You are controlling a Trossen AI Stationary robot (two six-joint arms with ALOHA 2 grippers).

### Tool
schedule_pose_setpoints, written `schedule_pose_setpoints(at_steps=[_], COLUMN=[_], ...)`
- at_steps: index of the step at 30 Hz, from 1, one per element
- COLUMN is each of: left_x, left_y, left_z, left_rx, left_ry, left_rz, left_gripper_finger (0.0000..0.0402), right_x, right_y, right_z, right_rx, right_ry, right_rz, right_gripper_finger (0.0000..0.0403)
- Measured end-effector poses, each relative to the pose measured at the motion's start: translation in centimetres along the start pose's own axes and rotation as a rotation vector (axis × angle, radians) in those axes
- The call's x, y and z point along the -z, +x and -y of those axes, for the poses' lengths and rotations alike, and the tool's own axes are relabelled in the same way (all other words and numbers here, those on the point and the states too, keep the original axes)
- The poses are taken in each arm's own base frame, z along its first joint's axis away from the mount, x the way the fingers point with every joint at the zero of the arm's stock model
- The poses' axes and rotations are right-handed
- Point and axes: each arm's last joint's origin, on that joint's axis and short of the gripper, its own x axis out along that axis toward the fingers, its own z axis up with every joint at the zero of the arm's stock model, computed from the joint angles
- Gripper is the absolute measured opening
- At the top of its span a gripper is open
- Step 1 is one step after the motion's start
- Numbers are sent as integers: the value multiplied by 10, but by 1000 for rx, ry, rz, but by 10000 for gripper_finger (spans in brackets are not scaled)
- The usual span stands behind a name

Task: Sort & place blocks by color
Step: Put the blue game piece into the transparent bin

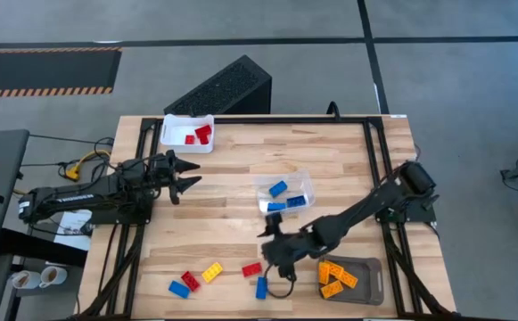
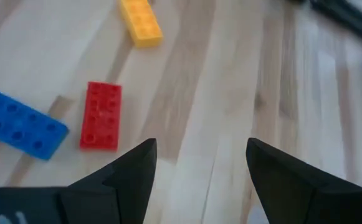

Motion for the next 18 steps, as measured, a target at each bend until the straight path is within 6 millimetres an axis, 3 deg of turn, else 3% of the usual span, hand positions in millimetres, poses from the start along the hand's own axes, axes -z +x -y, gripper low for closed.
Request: schedule_pose_setpoints(at_steps=[7,18], left_x=[0,0], left_y=[0,0], left_z=[0,0], left_rx=[-5,-5], left_ry=[1,-1], left_rz=[0,0], left_gripper_finger=[206,206], right_x=[-14,-19], right_y=[12,36], right_z=[-30,-44], right_rx=[-19,-108], right_ry=[-256,-242], right_rz=[4,-19], right_gripper_finger=[270,270])
